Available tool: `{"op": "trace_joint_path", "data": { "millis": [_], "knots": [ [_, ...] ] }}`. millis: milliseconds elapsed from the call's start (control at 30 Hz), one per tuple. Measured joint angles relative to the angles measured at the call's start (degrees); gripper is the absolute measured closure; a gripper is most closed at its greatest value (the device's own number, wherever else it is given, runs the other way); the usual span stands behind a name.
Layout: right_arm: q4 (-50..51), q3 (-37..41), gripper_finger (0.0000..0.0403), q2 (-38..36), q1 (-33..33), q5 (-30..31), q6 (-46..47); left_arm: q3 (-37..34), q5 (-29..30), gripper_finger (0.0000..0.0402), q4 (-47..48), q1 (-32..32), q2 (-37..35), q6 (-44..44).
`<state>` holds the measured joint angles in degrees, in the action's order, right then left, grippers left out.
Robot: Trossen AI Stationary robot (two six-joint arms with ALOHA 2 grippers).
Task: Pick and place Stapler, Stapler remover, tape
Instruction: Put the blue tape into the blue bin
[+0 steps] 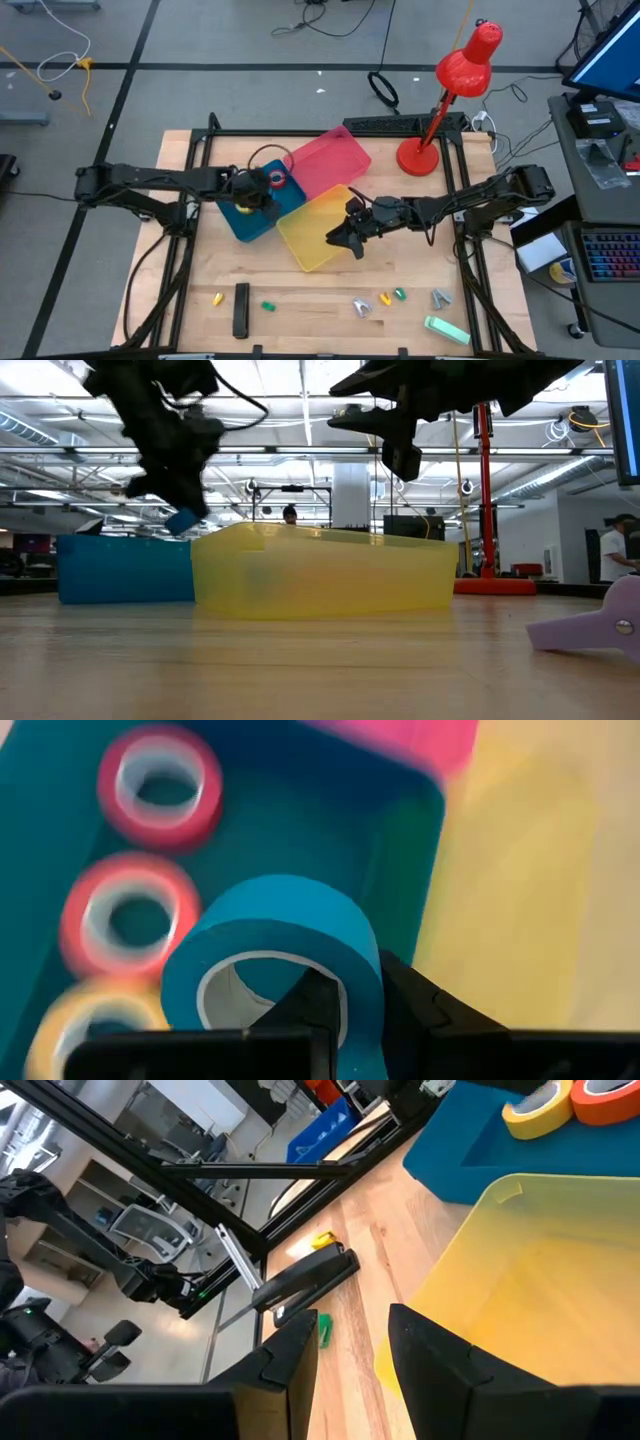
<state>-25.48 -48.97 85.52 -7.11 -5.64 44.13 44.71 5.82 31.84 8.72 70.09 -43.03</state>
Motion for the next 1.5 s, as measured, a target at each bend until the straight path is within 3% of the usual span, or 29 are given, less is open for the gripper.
{"op": "trace_joint_path", "data": {
  "millis": [333, 567, 1067, 1500],
  "knots": [
    [0.3, 0.0, 0.0287, 0.0, -0.4, 2.7, 0.2, -0.1, -6.1, 0.0363, -10.0, 8.1, 10.6, 7.9],
    [0.4, 0.0, 0.0287, 0.0, -0.5, 2.9, 0.2, 0.0, -6.4, 0.0363, -9.7, 8.9, 15.6, 8.7],
    [0.4, 0.0, 0.0287, 0.0, -0.5, 5.7, -0.3, 0.0, -7.4, 0.0362, -10.6, 8.6, 18.8, 9.9],
    [0.5, 0.0, 0.0287, 0.0, -0.5, 5.6, -0.3, 0.0, -7.5, 0.026, -11.9, 8.7, 18.7, 11.2]
  ]
}}
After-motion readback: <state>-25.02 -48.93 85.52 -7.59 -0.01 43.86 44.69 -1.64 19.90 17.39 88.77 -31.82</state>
